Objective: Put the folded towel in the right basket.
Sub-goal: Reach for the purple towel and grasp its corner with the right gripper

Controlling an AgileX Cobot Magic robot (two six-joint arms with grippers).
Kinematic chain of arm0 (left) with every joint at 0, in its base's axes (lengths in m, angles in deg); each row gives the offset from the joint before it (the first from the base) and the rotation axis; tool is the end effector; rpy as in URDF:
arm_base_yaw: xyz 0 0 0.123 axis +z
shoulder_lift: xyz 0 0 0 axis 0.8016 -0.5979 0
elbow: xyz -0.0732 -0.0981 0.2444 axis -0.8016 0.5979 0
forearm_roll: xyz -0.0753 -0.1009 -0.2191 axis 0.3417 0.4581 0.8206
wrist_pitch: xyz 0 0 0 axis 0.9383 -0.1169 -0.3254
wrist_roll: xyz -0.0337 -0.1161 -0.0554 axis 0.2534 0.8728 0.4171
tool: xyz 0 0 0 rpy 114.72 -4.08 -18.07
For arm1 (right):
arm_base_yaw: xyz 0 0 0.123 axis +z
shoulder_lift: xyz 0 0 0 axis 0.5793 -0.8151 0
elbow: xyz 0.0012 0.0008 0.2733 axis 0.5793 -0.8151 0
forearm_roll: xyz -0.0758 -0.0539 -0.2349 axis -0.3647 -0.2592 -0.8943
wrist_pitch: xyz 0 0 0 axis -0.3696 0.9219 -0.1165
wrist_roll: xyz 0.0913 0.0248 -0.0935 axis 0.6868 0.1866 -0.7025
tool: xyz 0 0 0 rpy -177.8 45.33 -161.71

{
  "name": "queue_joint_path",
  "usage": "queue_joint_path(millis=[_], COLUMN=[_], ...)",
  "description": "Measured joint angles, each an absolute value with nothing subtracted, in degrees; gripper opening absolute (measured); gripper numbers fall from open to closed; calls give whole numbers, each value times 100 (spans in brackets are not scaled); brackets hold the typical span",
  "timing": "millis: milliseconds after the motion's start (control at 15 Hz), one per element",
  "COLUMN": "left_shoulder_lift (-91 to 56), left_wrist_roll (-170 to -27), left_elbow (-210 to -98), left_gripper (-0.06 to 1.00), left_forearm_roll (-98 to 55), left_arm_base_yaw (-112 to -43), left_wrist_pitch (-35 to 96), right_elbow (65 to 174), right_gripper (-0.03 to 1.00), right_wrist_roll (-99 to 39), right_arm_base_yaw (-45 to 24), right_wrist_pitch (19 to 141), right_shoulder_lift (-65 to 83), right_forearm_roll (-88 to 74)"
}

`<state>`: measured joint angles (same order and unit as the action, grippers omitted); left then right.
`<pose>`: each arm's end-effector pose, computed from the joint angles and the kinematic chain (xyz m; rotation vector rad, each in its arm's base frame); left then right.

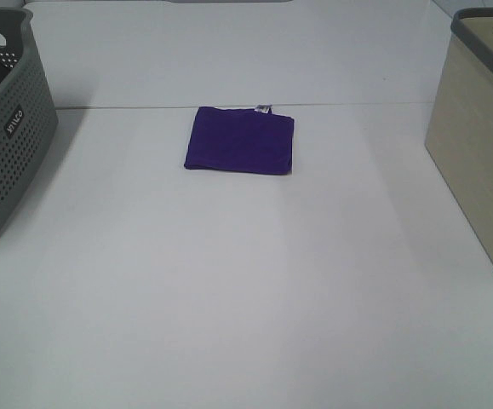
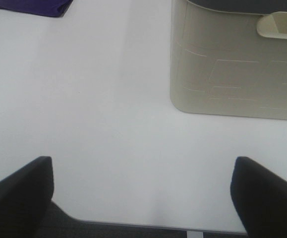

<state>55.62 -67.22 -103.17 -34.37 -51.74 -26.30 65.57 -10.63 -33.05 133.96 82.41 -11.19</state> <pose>0.0449 0.0006 0.2595 0.0207 2.0316 0.0394 0.0452 0.0099 0.2405 -0.1095 2.1216 0.0721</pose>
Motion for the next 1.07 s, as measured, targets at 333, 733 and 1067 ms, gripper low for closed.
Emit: queue_joint_path(millis=[333, 733, 1067], left_shoulder_lift=[5562, 5562, 5562], left_wrist_roll=[-6722, -6722, -6722], left_elbow=[-10317, -10317, -10317], left_gripper=[99, 99, 99], left_forearm_roll=[-3437, -3437, -3437], left_arm_base_yaw=[-5174, -5174, -5174], left_wrist_pitch=[-2630, -2630, -2630], right_elbow=[6557, 6557, 6557], right_gripper=[93, 93, 93], right_wrist_roll=[-1063, -1063, -1063], right_arm_base_yaw=[-3305, -3305, -3305], right_wrist_pitch=[13396, 13396, 13396], right_shoulder_lift=[8241, 8241, 8241], right_forearm_roll=[-1119, -1119, -1119])
